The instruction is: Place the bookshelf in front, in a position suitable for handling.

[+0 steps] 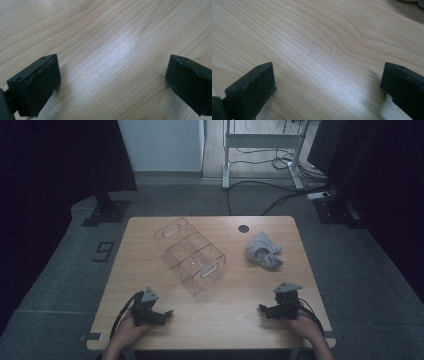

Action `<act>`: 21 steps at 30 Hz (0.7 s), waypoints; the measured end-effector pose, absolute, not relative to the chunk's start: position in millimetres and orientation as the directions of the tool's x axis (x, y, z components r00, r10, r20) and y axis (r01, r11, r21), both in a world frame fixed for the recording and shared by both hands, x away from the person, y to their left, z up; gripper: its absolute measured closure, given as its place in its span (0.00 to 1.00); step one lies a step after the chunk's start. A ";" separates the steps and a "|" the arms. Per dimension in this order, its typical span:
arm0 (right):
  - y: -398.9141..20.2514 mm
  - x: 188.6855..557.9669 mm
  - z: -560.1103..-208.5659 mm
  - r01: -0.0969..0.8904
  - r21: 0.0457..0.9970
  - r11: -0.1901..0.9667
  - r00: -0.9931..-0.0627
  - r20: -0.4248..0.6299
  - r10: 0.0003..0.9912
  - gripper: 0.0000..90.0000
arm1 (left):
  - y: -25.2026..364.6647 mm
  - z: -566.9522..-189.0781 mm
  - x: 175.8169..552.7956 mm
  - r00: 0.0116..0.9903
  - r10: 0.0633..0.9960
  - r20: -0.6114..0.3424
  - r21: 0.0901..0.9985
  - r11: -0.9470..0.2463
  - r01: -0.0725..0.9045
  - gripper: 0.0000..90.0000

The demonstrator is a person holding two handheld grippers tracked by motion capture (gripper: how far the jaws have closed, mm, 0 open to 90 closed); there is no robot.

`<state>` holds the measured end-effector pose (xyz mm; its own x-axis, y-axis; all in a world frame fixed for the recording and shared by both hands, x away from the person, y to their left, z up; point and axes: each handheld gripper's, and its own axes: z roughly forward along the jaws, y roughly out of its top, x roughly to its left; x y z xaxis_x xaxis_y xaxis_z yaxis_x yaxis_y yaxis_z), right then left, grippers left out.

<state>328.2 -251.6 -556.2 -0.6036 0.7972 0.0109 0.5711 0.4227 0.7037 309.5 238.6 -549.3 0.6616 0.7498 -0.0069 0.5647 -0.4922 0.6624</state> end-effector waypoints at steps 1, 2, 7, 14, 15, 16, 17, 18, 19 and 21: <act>-251.6 328.2 -556.2 0.571 0.704 0.423 -0.604 0.011 0.797 0.00 | 238.7 -549.2 309.5 0.662 0.749 -0.008 0.662 -0.493 0.565 0.00; -251.6 328.2 -556.1 0.571 0.704 0.423 -0.603 0.011 0.797 0.00 | 238.7 -549.2 309.5 0.662 0.749 -0.008 0.662 -0.493 0.565 0.00; -251.4 328.2 -556.2 0.572 0.704 0.422 -0.602 0.010 0.798 0.00 | 238.6 -549.3 309.5 0.661 0.750 -0.007 0.663 -0.492 0.565 0.00; -251.5 328.3 -556.1 0.572 0.704 0.421 -0.602 0.013 0.798 0.00 | 238.6 -549.3 309.5 0.662 0.750 -0.007 0.663 -0.492 0.565 0.00; -251.5 328.3 -556.1 0.572 0.704 0.421 -0.602 0.013 0.798 0.00 | 238.6 -549.3 309.5 0.662 0.750 -0.007 0.662 -0.492 0.565 0.00; -251.5 328.3 -556.0 0.573 0.703 0.421 -0.602 0.012 0.799 0.00 | 238.7 -549.2 309.5 0.662 0.749 -0.008 0.662 -0.493 0.565 0.00; -251.4 328.4 -556.0 0.573 0.702 0.422 -0.602 0.012 0.798 0.00 | 238.6 -549.3 309.5 0.662 0.750 -0.007 0.662 -0.492 0.565 0.00; -251.5 328.5 -555.8 0.574 0.701 0.423 -0.603 0.012 0.798 0.00 | 238.7 -549.3 309.5 0.662 0.749 -0.007 0.663 -0.492 0.565 0.00; -251.4 328.5 -555.8 0.574 0.700 0.425 -0.603 0.011 0.797 0.00 | 238.6 -549.3 309.5 0.661 0.750 -0.007 0.663 -0.492 0.565 0.00; -251.3 328.7 -555.4 0.576 0.697 0.428 -0.605 0.010 0.796 0.00 | 238.7 -549.3 309.5 0.662 0.750 -0.007 0.662 -0.492 0.565 0.00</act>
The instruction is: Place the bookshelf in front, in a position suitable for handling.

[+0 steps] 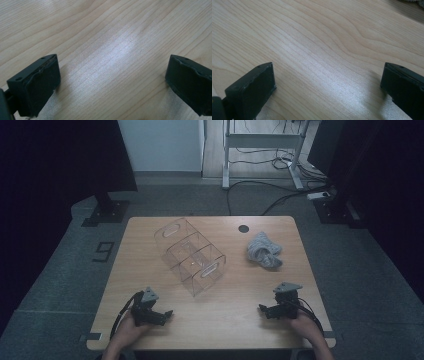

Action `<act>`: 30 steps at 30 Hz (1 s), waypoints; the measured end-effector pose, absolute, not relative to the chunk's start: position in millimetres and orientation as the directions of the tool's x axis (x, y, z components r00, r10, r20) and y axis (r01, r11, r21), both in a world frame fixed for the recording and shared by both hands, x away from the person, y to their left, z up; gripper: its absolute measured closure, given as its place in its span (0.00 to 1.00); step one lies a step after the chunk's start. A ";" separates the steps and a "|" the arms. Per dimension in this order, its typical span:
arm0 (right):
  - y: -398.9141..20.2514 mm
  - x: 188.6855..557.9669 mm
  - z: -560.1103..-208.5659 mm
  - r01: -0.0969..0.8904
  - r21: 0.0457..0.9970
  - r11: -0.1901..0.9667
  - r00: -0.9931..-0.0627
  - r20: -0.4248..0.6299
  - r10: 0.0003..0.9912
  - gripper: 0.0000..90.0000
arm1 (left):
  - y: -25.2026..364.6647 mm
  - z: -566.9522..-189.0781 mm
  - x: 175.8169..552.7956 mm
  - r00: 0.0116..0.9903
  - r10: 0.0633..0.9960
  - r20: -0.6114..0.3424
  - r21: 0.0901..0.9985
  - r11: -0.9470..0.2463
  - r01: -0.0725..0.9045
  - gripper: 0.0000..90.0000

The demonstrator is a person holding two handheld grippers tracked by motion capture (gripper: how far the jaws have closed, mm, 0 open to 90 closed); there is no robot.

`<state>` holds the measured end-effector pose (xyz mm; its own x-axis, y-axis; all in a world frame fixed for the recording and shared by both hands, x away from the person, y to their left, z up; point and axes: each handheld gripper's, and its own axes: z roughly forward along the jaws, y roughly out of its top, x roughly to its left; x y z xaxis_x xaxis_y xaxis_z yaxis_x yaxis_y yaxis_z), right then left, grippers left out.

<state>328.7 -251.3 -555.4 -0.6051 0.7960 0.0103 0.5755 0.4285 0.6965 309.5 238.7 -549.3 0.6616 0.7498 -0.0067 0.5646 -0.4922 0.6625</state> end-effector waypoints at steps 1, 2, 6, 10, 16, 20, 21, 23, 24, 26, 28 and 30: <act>-251.1 328.7 -555.0 0.577 0.693 0.433 -0.609 0.010 0.793 0.00 | 238.8 -549.2 309.5 0.663 0.749 -0.008 0.662 -0.493 0.565 0.00; -250.9 328.7 -554.5 0.580 0.688 0.436 -0.610 0.012 0.792 0.00 | 238.8 -549.2 309.6 0.663 0.749 -0.008 0.662 -0.493 0.565 0.00; -250.5 329.0 -553.1 0.585 0.675 0.450 -0.615 0.008 0.788 0.00 | 238.7 -549.3 309.5 0.662 0.749 -0.007 0.663 -0.492 0.565 0.00; -250.3 329.9 -551.1 0.593 0.654 0.469 -0.624 0.005 0.782 0.00 | 238.7 -549.2 309.5 0.662 0.750 -0.008 0.663 -0.492 0.565 0.00; -249.7 329.0 -546.5 0.586 0.635 0.503 -0.632 -0.029 0.774 0.02 | 238.7 -549.2 309.5 0.662 0.750 -0.007 0.662 -0.493 0.565 0.00; -249.2 328.6 -539.5 0.570 0.652 0.500 -0.636 -0.036 0.771 0.03 | 238.7 -549.2 309.5 0.662 0.750 -0.007 0.662 -0.492 0.565 0.00; -249.2 328.6 -539.5 0.570 0.652 0.500 -0.636 -0.036 0.771 0.03 | 238.7 -549.2 309.5 0.662 0.750 -0.007 0.662 -0.492 0.565 0.00; -248.7 328.6 -535.6 0.562 0.662 0.496 -0.634 -0.040 0.772 0.03 | 238.7 -549.2 309.5 0.661 0.750 -0.006 0.662 -0.492 0.565 0.00; -248.8 329.1 -531.1 0.558 0.673 0.485 -0.634 -0.031 0.773 0.03 | 238.7 -549.2 309.5 0.662 0.750 -0.007 0.662 -0.493 0.565 0.00; -249.3 329.7 -526.5 0.560 0.681 0.471 -0.635 -0.012 0.772 0.03 | 238.7 -549.2 309.5 0.662 0.749 -0.007 0.662 -0.493 0.565 0.00; -250.3 330.6 -522.1 0.556 0.686 0.469 -0.645 0.001 0.764 0.02 | 238.8 -549.2 309.5 0.662 0.749 -0.007 0.662 -0.493 0.565 0.00; -250.8 330.7 -519.7 0.553 0.689 0.469 -0.646 0.000 0.763 0.02 | 238.7 -549.2 309.4 0.662 0.750 -0.006 0.662 -0.493 0.565 0.00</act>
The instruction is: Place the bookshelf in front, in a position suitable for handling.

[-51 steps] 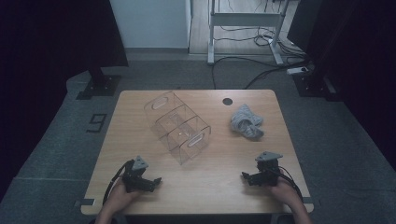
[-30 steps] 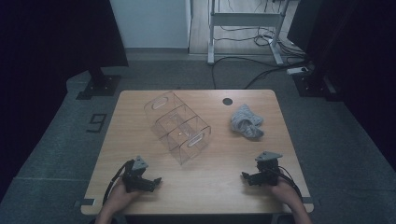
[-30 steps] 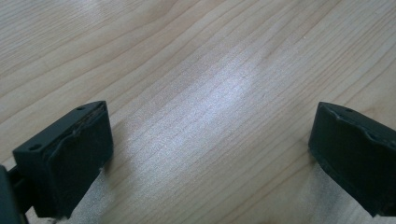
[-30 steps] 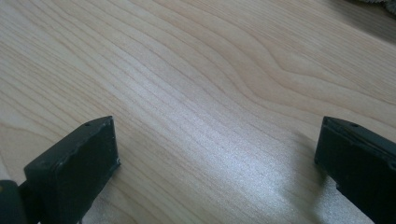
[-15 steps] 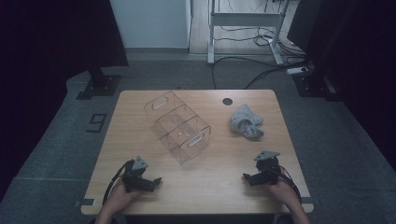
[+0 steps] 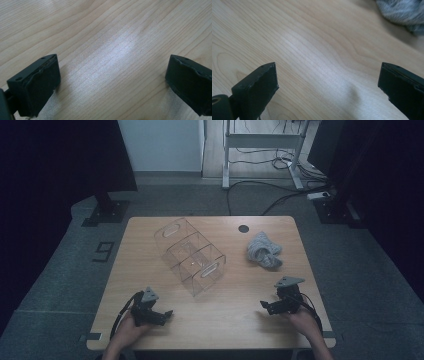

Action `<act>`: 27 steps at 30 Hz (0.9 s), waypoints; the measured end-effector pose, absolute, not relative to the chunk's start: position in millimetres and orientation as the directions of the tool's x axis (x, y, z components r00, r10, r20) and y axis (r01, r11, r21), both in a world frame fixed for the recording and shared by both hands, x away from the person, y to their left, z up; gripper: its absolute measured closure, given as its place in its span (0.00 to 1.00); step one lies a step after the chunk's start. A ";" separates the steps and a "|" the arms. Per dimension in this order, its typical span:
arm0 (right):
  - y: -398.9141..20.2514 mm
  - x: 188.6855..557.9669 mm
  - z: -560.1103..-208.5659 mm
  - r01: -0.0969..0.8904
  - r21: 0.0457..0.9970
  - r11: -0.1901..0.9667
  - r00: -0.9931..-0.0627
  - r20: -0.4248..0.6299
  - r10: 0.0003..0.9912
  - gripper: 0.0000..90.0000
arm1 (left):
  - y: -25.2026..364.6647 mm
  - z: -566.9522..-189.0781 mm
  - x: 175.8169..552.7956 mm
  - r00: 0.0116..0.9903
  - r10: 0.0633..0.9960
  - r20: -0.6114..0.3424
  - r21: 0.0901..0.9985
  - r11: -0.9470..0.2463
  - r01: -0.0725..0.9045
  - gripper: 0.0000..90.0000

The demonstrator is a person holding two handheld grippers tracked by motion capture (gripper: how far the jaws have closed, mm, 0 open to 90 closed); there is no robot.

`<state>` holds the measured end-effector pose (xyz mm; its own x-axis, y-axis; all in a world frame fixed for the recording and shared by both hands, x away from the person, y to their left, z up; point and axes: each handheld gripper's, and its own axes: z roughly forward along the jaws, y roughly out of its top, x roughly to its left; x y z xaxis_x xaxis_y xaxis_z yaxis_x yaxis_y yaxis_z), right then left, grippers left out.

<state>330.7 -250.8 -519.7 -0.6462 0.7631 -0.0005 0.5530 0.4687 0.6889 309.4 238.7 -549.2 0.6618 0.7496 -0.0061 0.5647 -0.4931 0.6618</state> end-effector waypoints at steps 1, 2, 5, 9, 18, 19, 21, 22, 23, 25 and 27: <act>-252.1 331.5 -515.5 0.544 0.703 0.459 -0.646 0.002 0.763 0.02 | 238.7 -549.2 309.4 0.662 0.750 -0.006 0.662 -0.493 0.565 0.00; -252.1 331.5 -515.5 0.544 0.703 0.459 -0.646 0.002 0.763 0.02 | 238.8 -549.2 309.5 0.662 0.749 -0.006 0.662 -0.493 0.564 0.00; -254.1 334.6 -510.2 0.547 0.708 0.446 -0.639 0.009 0.769 0.01 | 238.8 -549.2 309.5 0.663 0.749 -0.006 0.662 -0.494 0.564 0.00; -254.8 337.6 -508.6 0.547 0.709 0.445 -0.637 0.008 0.771 0.01 | 238.8 -549.1 309.6 0.664 0.748 -0.005 0.661 -0.495 0.564 0.00; -261.8 356.2 -498.5 0.547 0.714 0.436 -0.607 -0.020 0.795 0.01 | 238.7 -549.2 309.5 0.664 0.748 -0.005 0.661 -0.495 0.564 0.00; -263.5 362.3 -494.7 0.550 0.721 0.422 -0.592 -0.021 0.806 0.02 | 238.6 -549.2 309.6 0.663 0.748 -0.005 0.661 -0.495 0.564 0.00; -264.4 365.5 -493.1 0.550 0.723 0.418 -0.586 -0.023 0.810 0.02 | 238.5 -549.2 309.6 0.663 0.749 -0.005 0.661 -0.495 0.564 0.00; -265.0 368.7 -491.8 0.552 0.723 0.415 -0.579 -0.026 0.815 0.02 | 238.5 -549.2 309.6 0.663 0.749 -0.005 0.661 -0.495 0.564 0.00; -266.3 375.6 -489.7 0.551 0.721 0.420 -0.572 -0.041 0.819 0.02 | 238.5 -549.2 309.6 0.663 0.749 -0.005 0.661 -0.494 0.564 0.00; -267.2 383.2 -488.1 0.556 0.717 0.420 -0.567 -0.042 0.823 0.02 | 238.3 -549.2 309.6 0.662 0.749 -0.005 0.661 -0.495 0.565 0.00; -267.5 387.2 -487.7 0.558 0.717 0.418 -0.562 -0.045 0.826 0.02 | 238.2 -549.2 309.8 0.662 0.750 -0.005 0.660 -0.495 0.565 0.00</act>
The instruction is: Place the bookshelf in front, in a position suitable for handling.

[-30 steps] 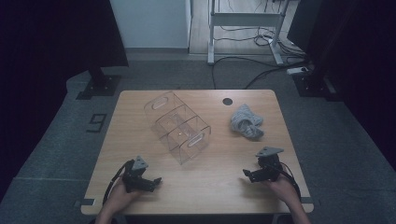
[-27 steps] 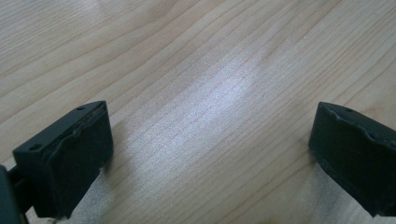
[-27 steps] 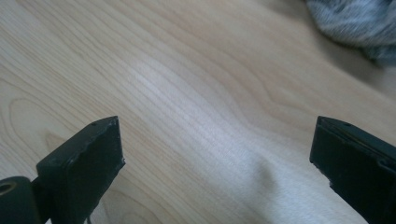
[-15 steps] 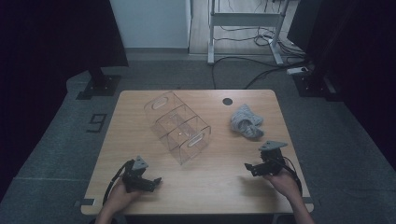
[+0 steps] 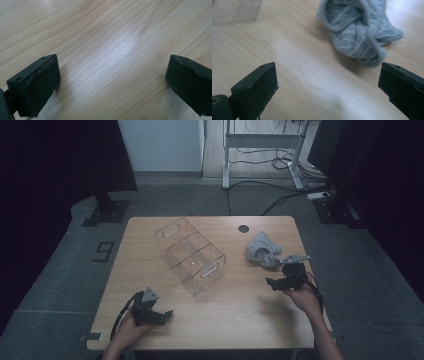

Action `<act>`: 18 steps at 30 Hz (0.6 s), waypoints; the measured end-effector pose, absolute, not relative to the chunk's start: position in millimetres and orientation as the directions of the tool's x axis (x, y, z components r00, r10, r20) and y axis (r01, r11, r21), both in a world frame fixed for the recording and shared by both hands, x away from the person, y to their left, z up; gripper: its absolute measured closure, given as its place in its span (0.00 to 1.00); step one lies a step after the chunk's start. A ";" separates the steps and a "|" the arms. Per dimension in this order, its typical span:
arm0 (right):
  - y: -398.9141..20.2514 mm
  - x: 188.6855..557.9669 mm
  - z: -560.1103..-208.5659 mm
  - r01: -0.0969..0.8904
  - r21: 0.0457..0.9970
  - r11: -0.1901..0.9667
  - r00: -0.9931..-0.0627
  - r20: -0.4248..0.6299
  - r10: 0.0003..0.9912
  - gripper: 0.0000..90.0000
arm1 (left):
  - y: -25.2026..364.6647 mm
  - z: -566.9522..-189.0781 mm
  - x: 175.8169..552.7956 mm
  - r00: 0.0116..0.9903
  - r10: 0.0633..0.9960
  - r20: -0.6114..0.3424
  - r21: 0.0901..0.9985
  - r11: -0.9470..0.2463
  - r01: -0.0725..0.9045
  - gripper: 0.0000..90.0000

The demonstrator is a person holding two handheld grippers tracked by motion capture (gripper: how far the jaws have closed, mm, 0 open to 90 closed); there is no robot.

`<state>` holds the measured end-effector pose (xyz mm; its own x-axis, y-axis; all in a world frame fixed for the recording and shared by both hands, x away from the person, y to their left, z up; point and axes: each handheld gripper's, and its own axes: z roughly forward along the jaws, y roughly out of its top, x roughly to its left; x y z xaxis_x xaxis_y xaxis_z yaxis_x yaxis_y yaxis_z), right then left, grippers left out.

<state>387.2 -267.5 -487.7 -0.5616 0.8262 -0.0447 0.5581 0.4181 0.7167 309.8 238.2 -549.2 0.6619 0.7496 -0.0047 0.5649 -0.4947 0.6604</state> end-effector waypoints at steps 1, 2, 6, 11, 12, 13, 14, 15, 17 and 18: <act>-267.6 391.3 -487.5 0.562 0.717 0.414 -0.554 -0.046 0.831 0.02 | 238.1 -549.2 309.8 0.661 0.750 -0.004 0.660 -0.495 0.565 0.00; -267.9 395.5 -487.0 0.565 0.716 0.410 -0.550 -0.044 0.834 0.01 | 238.1 -549.1 309.8 0.661 0.750 -0.004 0.660 -0.495 0.565 0.00; -267.2 412.5 -486.4 0.578 0.718 0.386 -0.532 -0.027 0.846 0.01 | 237.9 -549.1 310.0 0.660 0.751 -0.004 0.660 -0.494 0.566 0.00; -263.0 430.7 -485.8 0.597 0.717 0.359 -0.508 -0.008 0.862 0.01 | 237.6 -549.2 310.0 0.659 0.752 -0.003 0.661 -0.493 0.566 0.00; -261.5 434.4 -485.9 0.600 0.715 0.359 -0.506 -0.009 0.863 0.01 | 237.6 -549.3 310.0 0.659 0.752 -0.004 0.661 -0.492 0.566 0.00; -258.4 441.7 -486.7 0.601 0.711 0.365 -0.504 -0.017 0.863 0.01 | 237.5 -549.3 310.0 0.658 0.753 -0.003 0.661 -0.492 0.566 0.00; -258.4 441.7 -486.7 0.601 0.711 0.365 -0.504 -0.017 0.863 0.01 | 237.5 -549.3 310.0 0.658 0.753 -0.003 0.661 -0.492 0.566 0.00; -256.8 445.5 -487.3 0.603 0.710 0.364 -0.501 -0.019 0.865 0.01 | 237.5 -549.3 310.0 0.658 0.753 -0.003 0.661 -0.492 0.566 0.00; -252.0 455.7 -488.1 0.605 0.706 0.367 -0.497 -0.025 0.867 0.01 | 237.5 -549.3 310.0 0.658 0.753 -0.003 0.661 -0.492 0.566 0.00; -252.0 455.7 -488.1 0.605 0.706 0.367 -0.497 -0.025 0.867 0.01 | 237.4 -549.3 310.0 0.658 0.753 -0.004 0.661 -0.492 0.567 0.00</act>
<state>455.7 -252.0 -488.1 -0.4969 0.8675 -0.0252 0.6053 0.3672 0.7063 310.0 237.4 -549.3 0.6577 0.7532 -0.0035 0.5666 -0.4916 0.6613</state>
